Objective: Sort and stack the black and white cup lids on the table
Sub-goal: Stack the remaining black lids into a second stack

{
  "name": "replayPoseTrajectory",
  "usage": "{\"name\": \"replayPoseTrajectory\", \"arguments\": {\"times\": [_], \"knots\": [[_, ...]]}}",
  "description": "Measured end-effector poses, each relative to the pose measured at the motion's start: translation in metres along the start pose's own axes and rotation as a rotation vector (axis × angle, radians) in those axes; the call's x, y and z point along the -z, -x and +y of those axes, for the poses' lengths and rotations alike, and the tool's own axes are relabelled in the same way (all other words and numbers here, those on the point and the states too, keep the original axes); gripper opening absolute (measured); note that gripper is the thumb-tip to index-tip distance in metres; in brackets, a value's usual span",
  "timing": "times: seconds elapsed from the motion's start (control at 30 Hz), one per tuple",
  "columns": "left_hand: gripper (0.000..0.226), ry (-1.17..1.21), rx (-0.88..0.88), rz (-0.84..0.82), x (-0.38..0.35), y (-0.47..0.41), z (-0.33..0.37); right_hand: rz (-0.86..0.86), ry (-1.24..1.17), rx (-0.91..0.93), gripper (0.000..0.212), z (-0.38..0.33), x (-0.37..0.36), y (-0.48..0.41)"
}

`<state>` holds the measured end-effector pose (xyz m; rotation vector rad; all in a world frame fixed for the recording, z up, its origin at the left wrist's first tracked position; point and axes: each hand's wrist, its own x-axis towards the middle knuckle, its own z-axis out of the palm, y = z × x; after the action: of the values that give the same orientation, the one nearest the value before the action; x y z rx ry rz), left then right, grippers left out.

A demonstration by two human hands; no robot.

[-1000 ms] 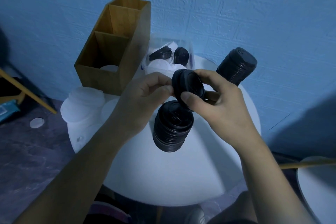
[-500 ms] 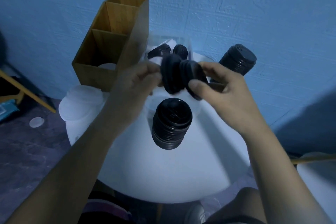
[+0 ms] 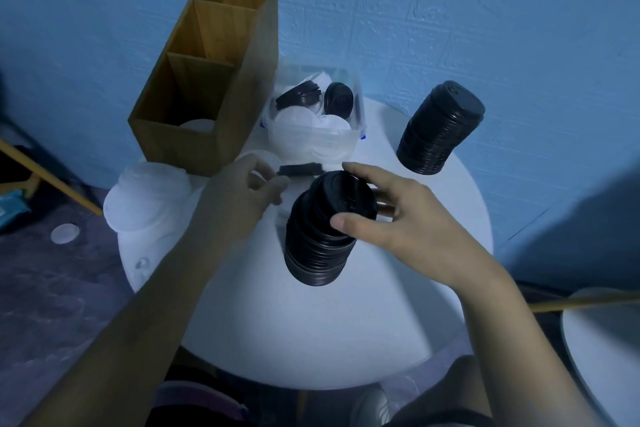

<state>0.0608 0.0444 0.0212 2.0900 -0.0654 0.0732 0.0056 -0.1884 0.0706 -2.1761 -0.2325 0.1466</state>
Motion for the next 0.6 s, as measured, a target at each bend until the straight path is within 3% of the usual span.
{"name": "replayPoseTrajectory", "arguments": {"times": [0.07,0.13,0.27,0.37,0.6], "knots": [[0.013,-0.042,-0.082,0.055,0.002,0.011,-0.002,-0.017,0.004,-0.010,0.089,0.001,0.000,0.000],[0.004,0.067,-0.166,-0.027,0.002,0.029,-0.001,-0.037,0.007,-0.009,0.088,0.001,0.000,0.001],[0.053,0.184,-0.234,-0.248,-0.006,0.055,-0.002,-0.092,-0.015,0.003,0.055,0.001,-0.002,0.001],[0.067,0.221,-0.237,-0.207,-0.017,0.058,-0.008,-0.096,-0.014,0.005,0.067,0.003,-0.004,0.001],[0.060,0.267,-0.258,-0.191,-0.025,0.058,-0.013,-0.136,0.024,0.064,0.073,0.008,-0.009,-0.003]]}}
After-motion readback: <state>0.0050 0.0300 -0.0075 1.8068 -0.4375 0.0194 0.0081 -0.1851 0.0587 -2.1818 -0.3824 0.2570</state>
